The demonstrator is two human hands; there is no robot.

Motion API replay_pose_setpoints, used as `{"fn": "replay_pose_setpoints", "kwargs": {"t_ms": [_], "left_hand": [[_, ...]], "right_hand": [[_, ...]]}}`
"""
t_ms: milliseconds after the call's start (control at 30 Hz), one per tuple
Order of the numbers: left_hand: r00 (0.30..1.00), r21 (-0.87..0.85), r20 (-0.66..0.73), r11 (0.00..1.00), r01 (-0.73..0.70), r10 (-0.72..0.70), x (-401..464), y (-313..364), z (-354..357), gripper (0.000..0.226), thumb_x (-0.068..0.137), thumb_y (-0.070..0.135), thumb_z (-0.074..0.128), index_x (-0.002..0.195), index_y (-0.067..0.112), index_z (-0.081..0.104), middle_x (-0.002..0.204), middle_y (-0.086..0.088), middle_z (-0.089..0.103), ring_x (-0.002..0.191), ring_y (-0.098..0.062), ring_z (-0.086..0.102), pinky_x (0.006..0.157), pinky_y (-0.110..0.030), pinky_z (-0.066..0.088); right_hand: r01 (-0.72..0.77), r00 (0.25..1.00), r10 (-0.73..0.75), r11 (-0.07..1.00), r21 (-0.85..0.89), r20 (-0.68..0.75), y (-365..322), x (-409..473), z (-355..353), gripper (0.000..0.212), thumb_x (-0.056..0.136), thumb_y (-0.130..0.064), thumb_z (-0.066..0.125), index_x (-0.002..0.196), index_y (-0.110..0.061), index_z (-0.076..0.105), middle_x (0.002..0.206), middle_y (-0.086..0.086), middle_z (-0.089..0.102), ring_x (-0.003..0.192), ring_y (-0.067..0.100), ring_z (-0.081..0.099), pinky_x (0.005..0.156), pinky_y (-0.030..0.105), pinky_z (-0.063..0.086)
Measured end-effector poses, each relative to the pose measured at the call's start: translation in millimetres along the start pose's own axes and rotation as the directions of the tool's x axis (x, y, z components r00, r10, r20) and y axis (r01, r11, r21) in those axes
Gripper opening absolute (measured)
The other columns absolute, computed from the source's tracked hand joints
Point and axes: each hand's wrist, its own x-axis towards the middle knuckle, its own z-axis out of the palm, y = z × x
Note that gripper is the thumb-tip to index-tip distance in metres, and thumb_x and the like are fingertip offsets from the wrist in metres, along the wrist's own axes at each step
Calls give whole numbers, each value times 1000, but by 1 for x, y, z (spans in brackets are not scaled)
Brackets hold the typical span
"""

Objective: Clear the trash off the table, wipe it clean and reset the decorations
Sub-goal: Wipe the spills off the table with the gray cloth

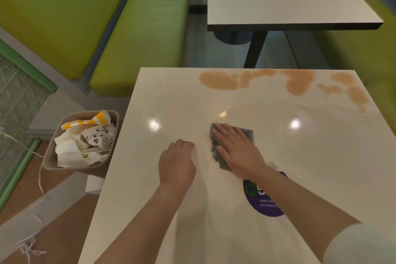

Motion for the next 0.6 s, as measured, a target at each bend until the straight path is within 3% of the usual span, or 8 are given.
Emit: {"fn": "replay_pose_setpoints", "kwargs": {"t_ms": [67, 167, 233, 300, 400, 500, 600], "left_hand": [[999, 17, -32, 999, -30, 30, -3, -2, 3, 52, 57, -8, 56, 100, 17, 71, 89, 1, 67, 75, -24, 63, 60, -32, 44], [996, 11, -80, 999, -39, 40, -6, -3, 2, 50, 57, 0, 42, 92, 18, 72, 81, 2, 66, 66, -22, 61, 52, -30, 44], [994, 5, -97, 998, -56, 56, -7, -4, 2, 54, 60, 5, 29, 90, 19, 71, 79, 3, 65, 64, -21, 60, 49, -29, 43], [995, 9, -84, 998, -60, 60, -7, -5, 4, 53, 65, 11, 25, 91, 19, 71, 78, 3, 64, 64, -20, 60, 49, -28, 43], [998, -2, -42, 999, -46, 46, -7, -5, 1, 57, 71, 10, 25, 109, 17, 67, 92, 2, 67, 77, -21, 64, 59, -30, 48], [999, -34, 41, 999, 34, -32, -6, -5, -6, 57, 85, 1, 37, 138, 21, 45, 123, 5, 58, 110, -18, 56, 86, -27, 41], [996, -59, 46, 995, 74, -72, -7, -4, -7, 58, 87, 2, 42, 142, 23, 39, 132, 6, 54, 118, -16, 52, 93, -25, 38]], "right_hand": [[-147, 988, 147, 989, -8, -48, 15, 18, -4, 56, 103, -45, 15, 156, -29, 12, 163, -11, 2, 149, 6, -5, 122, 33, -2], [-310, 946, 310, 951, 22, -95, 1, 51, -4, 56, 104, -41, 23, 156, -23, 14, 164, -4, 6, 150, 14, -1, 122, 36, -1], [-245, 964, 249, 968, 52, -91, -27, 52, 2, 56, 103, -41, 27, 155, -21, 20, 163, -2, 12, 150, 17, 5, 121, 36, 1], [-65, 996, 66, 998, 5, -59, -48, 30, 13, 57, 102, -44, 24, 155, -22, 23, 163, -3, 14, 150, 16, 6, 121, 35, 1], [45, 999, -45, 999, -17, -21, -31, 8, 14, 60, 101, -47, 15, 155, -23, 21, 163, -5, 12, 150, 12, 4, 122, 36, 3], [-174, 984, 173, 984, -25, -47, 1, 20, 5, 59, 102, -45, 13, 156, -24, 13, 164, -5, 6, 151, 12, -1, 123, 36, 1], [-305, 946, 308, 951, 40, -98, -15, 22, 8, 56, 104, -38, 22, 156, -19, 13, 164, 0, 5, 151, 16, -2, 122, 35, -2]]}}
